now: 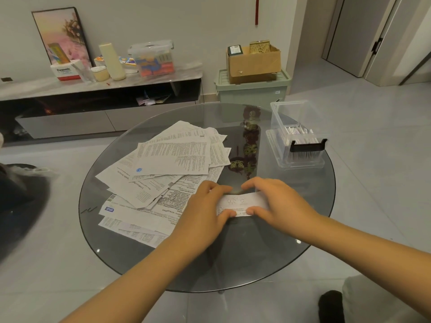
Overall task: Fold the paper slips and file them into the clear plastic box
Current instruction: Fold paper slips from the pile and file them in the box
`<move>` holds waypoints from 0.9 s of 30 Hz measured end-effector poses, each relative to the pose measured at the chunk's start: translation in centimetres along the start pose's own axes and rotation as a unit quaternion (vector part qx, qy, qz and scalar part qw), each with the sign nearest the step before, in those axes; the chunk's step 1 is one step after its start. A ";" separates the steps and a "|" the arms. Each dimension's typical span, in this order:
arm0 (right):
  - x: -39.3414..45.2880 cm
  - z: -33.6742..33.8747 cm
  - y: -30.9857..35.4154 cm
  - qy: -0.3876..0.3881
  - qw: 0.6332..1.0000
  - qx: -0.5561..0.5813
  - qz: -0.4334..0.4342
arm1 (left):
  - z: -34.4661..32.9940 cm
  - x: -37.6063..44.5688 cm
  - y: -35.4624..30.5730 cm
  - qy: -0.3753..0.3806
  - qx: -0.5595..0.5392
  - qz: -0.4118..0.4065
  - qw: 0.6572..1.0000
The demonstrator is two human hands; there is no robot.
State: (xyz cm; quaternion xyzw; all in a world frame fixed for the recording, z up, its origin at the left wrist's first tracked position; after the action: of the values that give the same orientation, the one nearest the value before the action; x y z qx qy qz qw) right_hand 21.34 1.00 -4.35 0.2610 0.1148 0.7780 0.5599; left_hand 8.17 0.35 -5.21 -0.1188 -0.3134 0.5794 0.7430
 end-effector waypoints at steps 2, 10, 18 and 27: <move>0.1 0.0 -0.2 0.005 1.000 0.005 0.001 | -0.2 0.2 0.5 0.010 0.005 0.018 1.000; -0.6 0.2 -0.3 0.085 0.993 -0.056 0.059 | 1.2 0.0 -1.1 -0.048 0.077 -0.092 0.992; -3.4 0.6 1.4 0.131 0.986 -0.063 0.085 | 0.3 -1.4 -2.8 -0.006 0.094 -0.155 0.983; -4.0 0.7 3.5 0.109 0.970 -0.084 0.199 | 0.3 -1.8 -3.3 0.042 0.075 -0.167 0.982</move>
State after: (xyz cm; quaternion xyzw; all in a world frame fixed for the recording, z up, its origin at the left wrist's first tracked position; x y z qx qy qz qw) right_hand 19.89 -4.02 -3.21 0.1441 0.0555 0.9045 0.3976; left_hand 10.35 -2.34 -3.80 -0.0330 -0.2528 0.4632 0.8488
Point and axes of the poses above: each hand's wrist, its own x-axis towards the middle knuckle, its own z-axis out of the back of the hand, y = z × x, the point moved 9 cm from there along x, towards the middle knuckle, and after that the axes turned 12 degrees about -y, right-handed, at the moved point
